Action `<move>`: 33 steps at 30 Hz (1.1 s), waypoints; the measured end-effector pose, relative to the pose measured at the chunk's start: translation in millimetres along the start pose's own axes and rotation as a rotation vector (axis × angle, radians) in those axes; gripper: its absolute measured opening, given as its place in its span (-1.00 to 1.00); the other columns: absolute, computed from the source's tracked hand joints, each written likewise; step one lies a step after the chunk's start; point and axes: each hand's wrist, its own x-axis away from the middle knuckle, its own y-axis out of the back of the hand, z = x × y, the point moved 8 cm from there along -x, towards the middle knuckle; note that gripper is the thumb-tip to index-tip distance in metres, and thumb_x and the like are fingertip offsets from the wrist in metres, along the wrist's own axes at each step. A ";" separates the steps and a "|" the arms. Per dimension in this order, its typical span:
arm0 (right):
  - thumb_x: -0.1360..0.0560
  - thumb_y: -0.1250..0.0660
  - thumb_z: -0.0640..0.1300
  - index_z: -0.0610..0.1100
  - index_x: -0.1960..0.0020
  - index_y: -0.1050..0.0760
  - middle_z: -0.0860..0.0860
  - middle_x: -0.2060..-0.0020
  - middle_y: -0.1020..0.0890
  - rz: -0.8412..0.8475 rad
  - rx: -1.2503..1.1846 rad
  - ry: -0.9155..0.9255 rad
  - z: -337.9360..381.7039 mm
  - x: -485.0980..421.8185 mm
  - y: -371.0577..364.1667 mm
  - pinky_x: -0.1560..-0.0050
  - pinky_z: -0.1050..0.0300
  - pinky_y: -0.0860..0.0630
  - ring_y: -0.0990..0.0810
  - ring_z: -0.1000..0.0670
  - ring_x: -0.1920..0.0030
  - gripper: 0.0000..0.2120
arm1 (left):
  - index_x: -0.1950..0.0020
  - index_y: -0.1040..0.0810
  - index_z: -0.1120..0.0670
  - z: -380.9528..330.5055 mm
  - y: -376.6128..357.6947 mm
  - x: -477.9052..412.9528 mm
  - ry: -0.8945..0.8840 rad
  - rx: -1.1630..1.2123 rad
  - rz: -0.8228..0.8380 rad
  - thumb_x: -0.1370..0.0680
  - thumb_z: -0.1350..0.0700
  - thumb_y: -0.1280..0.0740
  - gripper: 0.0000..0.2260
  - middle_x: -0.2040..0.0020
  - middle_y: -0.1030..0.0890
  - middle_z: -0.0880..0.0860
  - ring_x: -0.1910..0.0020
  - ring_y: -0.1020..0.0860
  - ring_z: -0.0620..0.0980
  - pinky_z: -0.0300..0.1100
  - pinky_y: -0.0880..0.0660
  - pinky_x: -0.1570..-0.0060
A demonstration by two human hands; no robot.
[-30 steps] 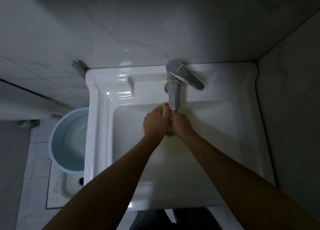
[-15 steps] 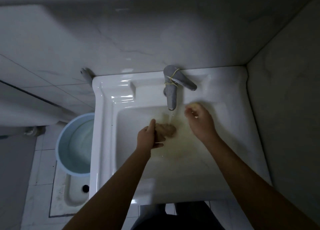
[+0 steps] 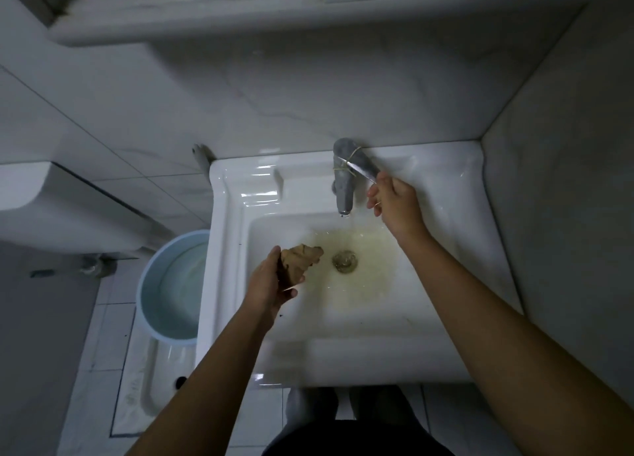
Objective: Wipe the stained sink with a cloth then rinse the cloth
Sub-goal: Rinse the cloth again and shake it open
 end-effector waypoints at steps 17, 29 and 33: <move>-0.60 -0.34 -0.08 -0.26 -0.15 -0.54 -0.09 0.11 -0.64 1.131 0.156 -0.551 -25.3 163.1 -56.3 0.47 0.34 -0.33 -0.48 0.11 0.34 -0.74 | 0.25 -0.40 0.07 -75.0 -72.0 65.7 -0.685 -0.660 0.199 -0.66 -0.07 -0.27 -0.65 0.43 -0.48 -0.02 0.38 -0.47 -0.03 0.00 -0.49 0.21; -0.48 -0.28 -0.18 -0.09 0.26 -0.48 0.08 0.40 -0.33 1.050 -0.325 -0.749 -2.5 156.4 -50.3 0.67 0.41 -0.07 -0.21 0.19 0.54 -0.86 | -0.53 -0.26 -0.08 -106.3 -70.2 104.9 -1.009 -1.018 0.471 -0.49 0.15 -0.24 -0.41 -0.34 -0.42 -0.11 -0.12 -0.52 -0.12 -0.21 -0.50 -0.07; -0.50 -0.16 -0.13 -0.05 0.28 -0.35 0.11 0.50 -0.27 1.191 -0.042 -0.767 14.5 173.8 -56.0 0.64 0.36 0.02 -0.05 0.15 0.54 -0.82 | -0.52 -0.31 0.01 -106.3 -77.1 115.6 -1.379 -1.374 0.323 -0.45 0.15 -0.35 -0.37 -0.27 -0.47 0.02 0.00 -0.51 -0.03 -0.16 -0.52 0.23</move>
